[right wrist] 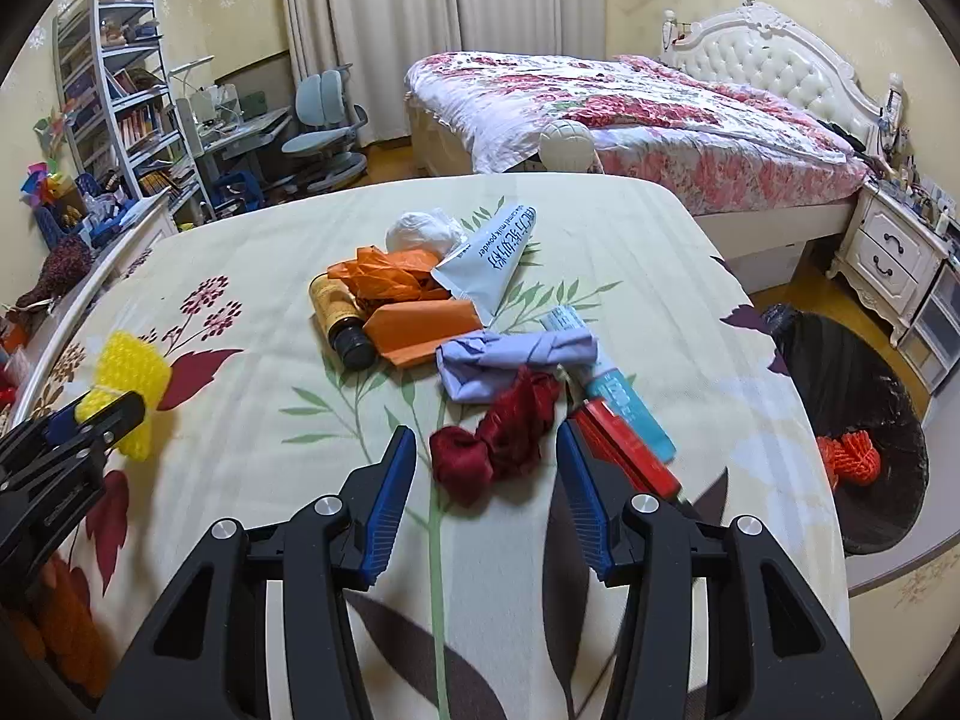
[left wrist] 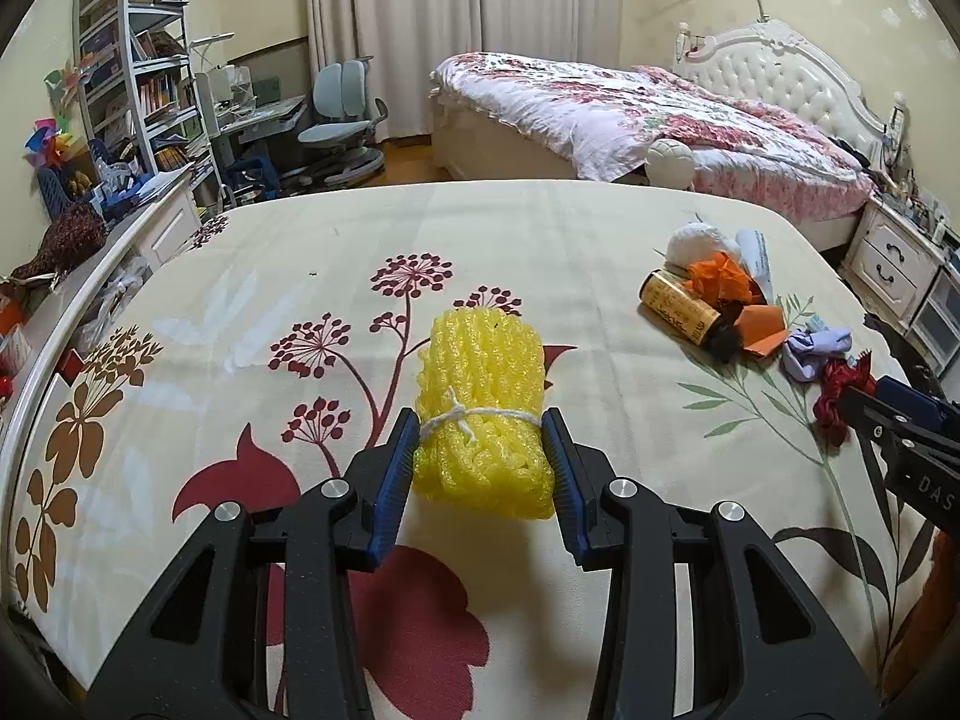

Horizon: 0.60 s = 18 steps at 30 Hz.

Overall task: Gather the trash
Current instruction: 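Grasp the dark red ribbon with the right tool while the left tool holds the yellow net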

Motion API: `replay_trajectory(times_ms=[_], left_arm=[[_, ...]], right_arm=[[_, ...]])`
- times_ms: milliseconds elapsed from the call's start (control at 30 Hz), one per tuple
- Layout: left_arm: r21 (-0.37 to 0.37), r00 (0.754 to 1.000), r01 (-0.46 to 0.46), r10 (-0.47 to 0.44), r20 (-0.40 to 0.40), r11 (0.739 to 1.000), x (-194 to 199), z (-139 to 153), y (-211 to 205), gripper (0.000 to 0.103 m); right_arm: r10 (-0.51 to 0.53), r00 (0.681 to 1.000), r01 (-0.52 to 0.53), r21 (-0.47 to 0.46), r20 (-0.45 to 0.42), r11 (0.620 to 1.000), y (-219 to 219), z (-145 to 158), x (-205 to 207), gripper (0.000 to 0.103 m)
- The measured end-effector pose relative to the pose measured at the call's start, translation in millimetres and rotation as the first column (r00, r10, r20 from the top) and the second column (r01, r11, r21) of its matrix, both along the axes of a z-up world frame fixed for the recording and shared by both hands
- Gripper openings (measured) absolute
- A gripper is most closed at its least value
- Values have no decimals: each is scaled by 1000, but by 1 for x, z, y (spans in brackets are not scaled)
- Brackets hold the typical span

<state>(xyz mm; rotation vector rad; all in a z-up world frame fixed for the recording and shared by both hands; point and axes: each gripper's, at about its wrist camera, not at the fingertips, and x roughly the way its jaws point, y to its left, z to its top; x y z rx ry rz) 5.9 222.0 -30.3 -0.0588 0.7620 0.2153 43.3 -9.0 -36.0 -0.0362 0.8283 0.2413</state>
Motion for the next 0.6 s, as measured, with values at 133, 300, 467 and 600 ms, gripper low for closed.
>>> replay_trajectory(times_ms=[133,300,467,600], left_arm=[[-22,1000,-11,11,-1,1000,1,-3,8,41],[-46,1000,-20,20,3,999,3,-6,14,41],[-66,1000,-30,30,5,997,3,-9,17,41],[-72,999,-32,32,9,997,2,-10,17,41]], right_arm=[[-27,999,27,-12,-24,1000,5,-7,12,49],[-57,997,56,-15,-59,998,2,-20,17,49],[-65,997,65,-2,-52,998,-3,-20,12,38],[-65,997,65,0,-43,998,-3,-20,8,36]])
